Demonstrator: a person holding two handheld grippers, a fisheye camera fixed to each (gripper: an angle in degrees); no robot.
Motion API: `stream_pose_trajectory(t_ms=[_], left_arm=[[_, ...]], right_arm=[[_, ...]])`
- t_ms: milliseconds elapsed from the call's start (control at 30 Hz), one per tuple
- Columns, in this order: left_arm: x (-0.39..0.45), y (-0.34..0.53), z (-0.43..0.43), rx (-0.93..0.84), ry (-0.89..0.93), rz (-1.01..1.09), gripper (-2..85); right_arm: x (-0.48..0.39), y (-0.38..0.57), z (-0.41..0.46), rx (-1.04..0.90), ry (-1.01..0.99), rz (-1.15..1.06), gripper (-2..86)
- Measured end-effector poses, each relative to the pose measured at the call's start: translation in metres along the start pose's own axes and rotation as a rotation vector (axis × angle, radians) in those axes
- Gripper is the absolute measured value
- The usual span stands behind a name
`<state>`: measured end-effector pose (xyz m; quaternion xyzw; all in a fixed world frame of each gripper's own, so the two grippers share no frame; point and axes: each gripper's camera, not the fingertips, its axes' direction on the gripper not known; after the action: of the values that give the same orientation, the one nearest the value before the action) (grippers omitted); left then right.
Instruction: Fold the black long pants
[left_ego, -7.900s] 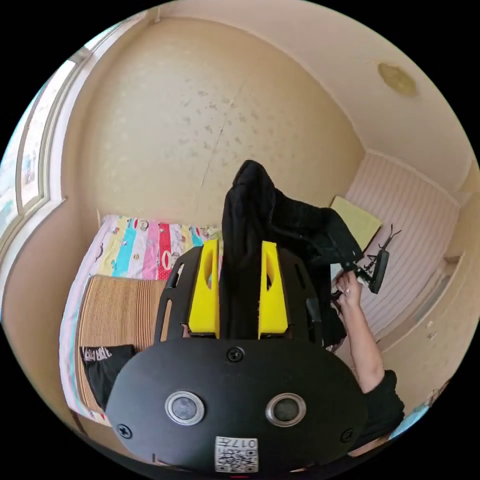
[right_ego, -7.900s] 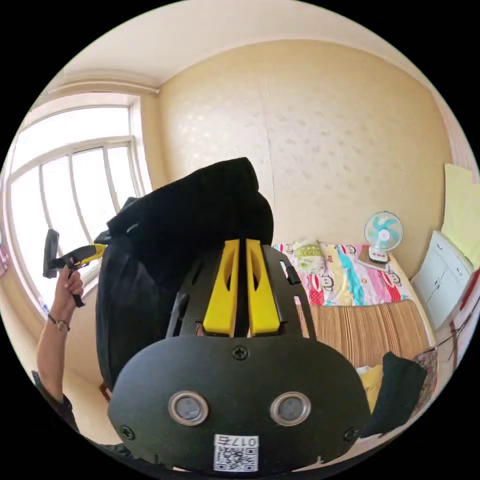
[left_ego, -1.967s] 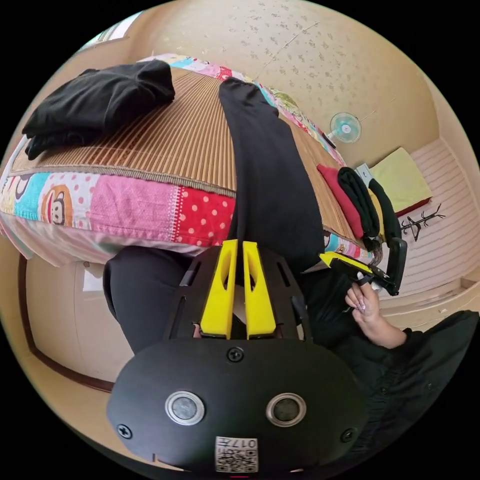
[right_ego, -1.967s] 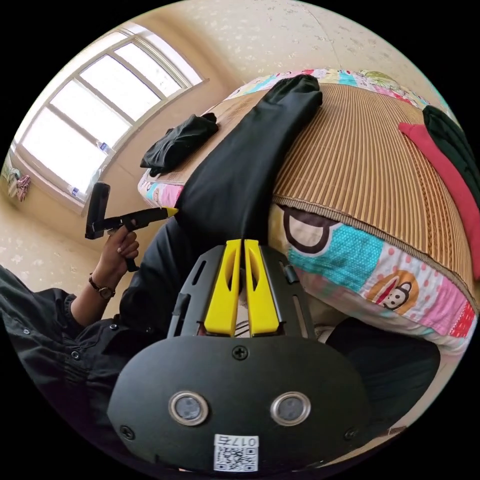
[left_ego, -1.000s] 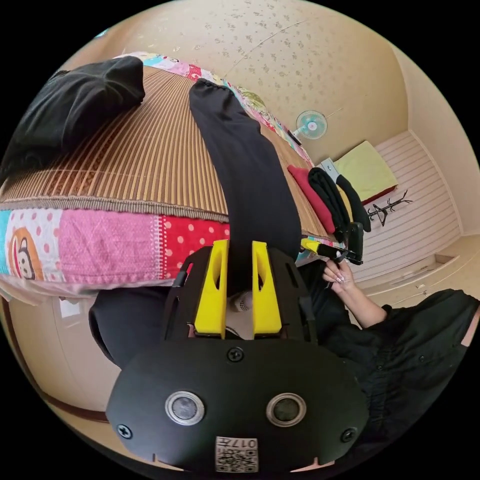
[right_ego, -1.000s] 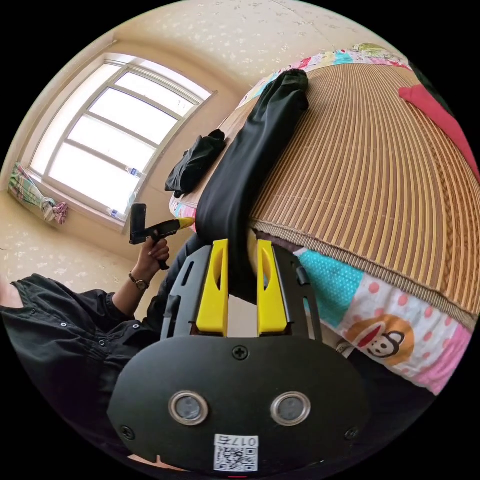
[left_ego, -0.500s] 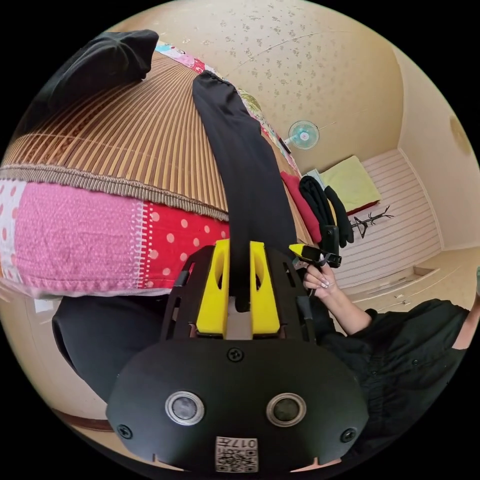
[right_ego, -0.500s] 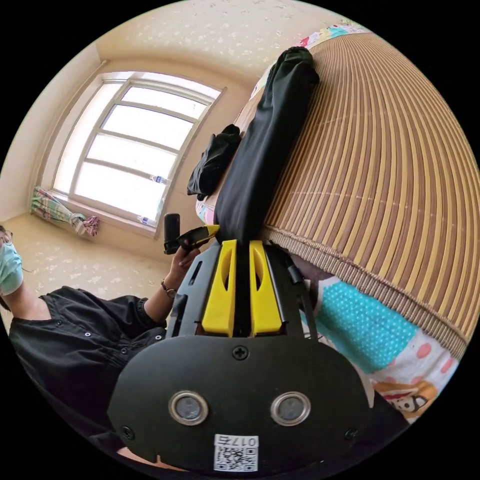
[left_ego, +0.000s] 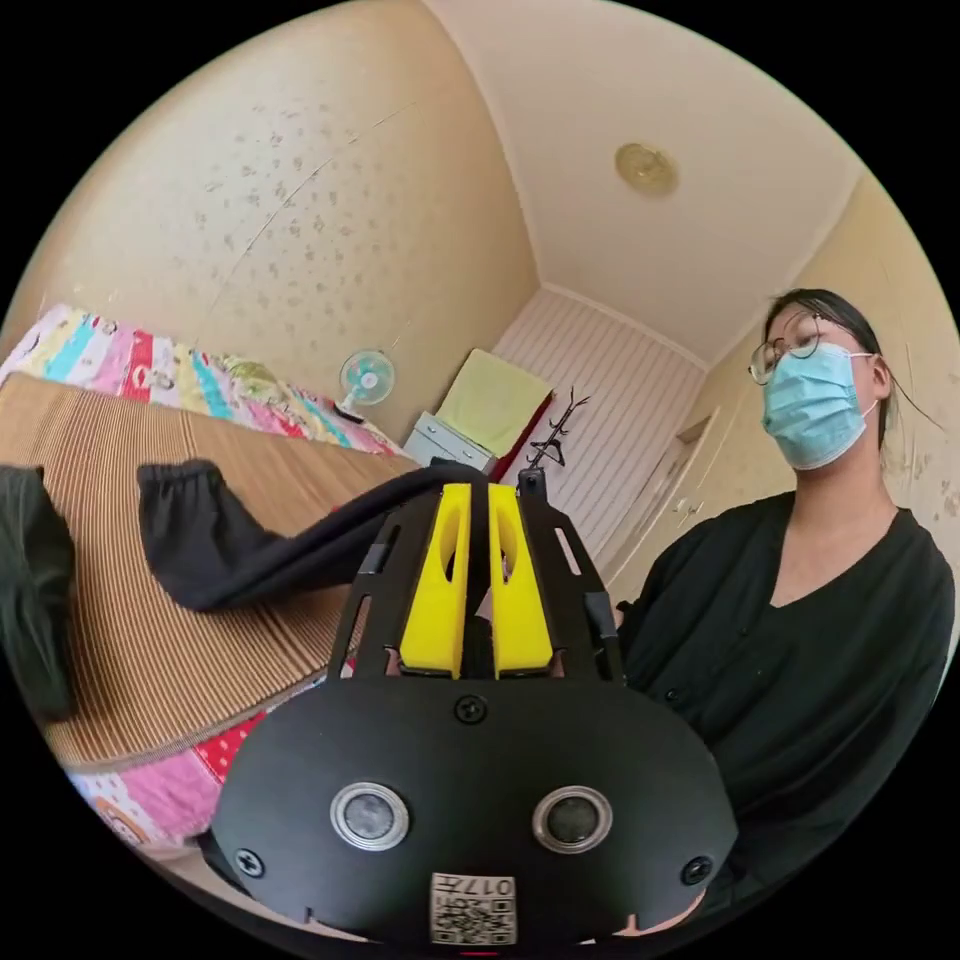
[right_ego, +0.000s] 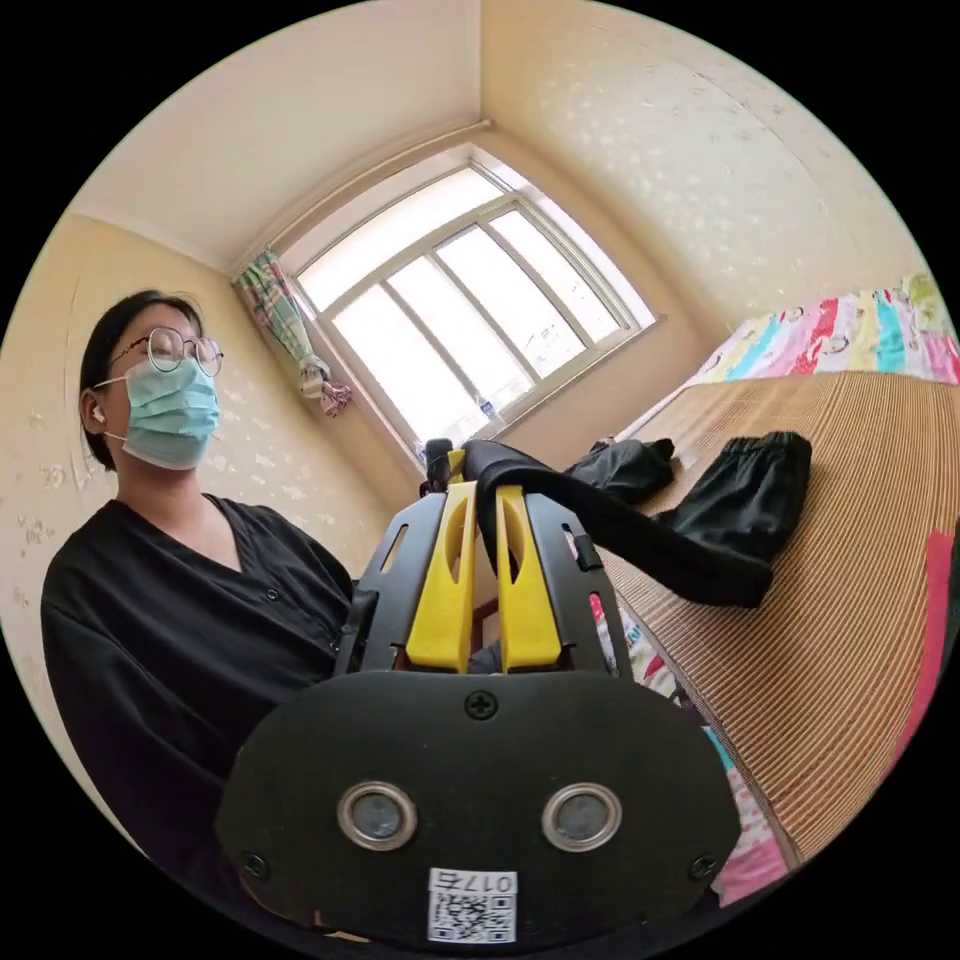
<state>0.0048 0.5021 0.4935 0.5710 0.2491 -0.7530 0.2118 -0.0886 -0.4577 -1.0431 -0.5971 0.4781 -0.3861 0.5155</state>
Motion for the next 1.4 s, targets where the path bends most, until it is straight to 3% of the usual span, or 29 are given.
stream_pose_trajectory(t_ms=[267,467,600,700,767,867,1033,1133,1300,1400], left_arm=[[0.149,-0.158,-0.007,0.181,0.139,0.315,3.6],[0.187,-0.220,-0.004,0.256,-0.015,0.386,3.5],[0.095,-0.251,0.036,0.171,-0.130,0.165,3.5],[0.006,-0.272,0.078,0.065,-0.234,0.050,3.5],[-0.039,-0.280,0.100,0.027,-0.286,-0.014,3.5],[-0.093,-0.277,0.118,-0.008,-0.284,-0.111,3.6],[-0.148,-0.175,0.163,-0.291,-0.402,-0.111,3.9],[-0.153,-0.073,0.167,-0.356,-0.339,-0.174,3.9],[-0.126,0.072,0.162,-0.338,-0.164,-0.401,3.9],[-0.116,0.110,0.171,-0.386,-0.225,-0.474,4.9]], right_arm=[[-0.191,-0.131,-0.066,0.150,0.049,-0.416,1.3],[-0.225,-0.204,-0.065,0.136,0.219,-0.418,1.2],[-0.157,-0.240,-0.054,0.100,0.313,-0.243,1.2],[-0.077,-0.274,-0.039,-0.006,0.497,-0.067,1.2],[-0.015,-0.292,-0.035,0.002,0.498,0.078,1.2],[0.027,-0.288,-0.028,0.011,0.499,0.106,1.3],[0.067,-0.201,0.019,-0.232,0.656,0.065,1.7],[0.091,-0.103,0.023,-0.281,0.555,0.156,2.2],[0.101,0.042,-0.012,-0.136,0.313,0.386,3.5],[0.106,0.079,-0.013,-0.244,0.329,0.475,5.5]])
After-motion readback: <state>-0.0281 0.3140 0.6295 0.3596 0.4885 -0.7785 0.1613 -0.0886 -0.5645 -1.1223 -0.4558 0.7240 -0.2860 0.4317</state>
